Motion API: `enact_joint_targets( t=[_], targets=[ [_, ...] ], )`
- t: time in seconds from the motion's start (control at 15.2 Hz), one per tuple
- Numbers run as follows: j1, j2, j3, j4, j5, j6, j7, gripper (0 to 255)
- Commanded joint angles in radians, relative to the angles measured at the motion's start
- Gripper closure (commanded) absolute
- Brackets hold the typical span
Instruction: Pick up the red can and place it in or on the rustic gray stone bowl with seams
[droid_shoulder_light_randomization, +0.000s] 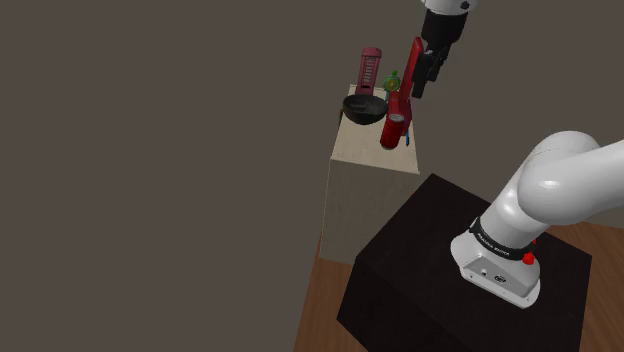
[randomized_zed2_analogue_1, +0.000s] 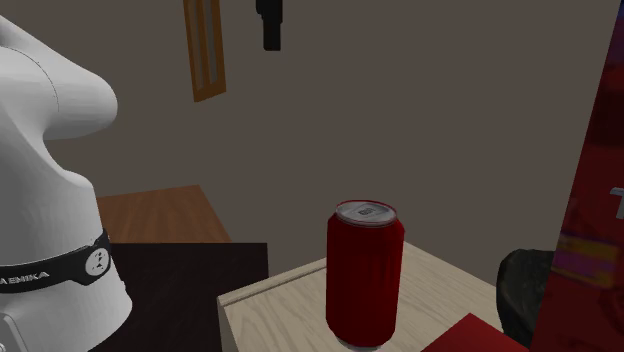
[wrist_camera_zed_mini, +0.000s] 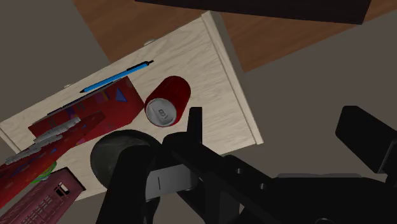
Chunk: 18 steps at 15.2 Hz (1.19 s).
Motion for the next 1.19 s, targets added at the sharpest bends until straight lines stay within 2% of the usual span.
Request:
enact_joint_targets(
  t=[0.0,0.53,1.12],
  targets=[
    [0.0,0.0,0.0,0.0,0.0,0.0,0.0,0],
    [-0.039,0.143,-0.133,-0.103,-0.045,0.258,-0.13,0],
    [-0.061,0.41,-0.272,-0.105,-0.037,0.533,-0.288,0]
  ],
)
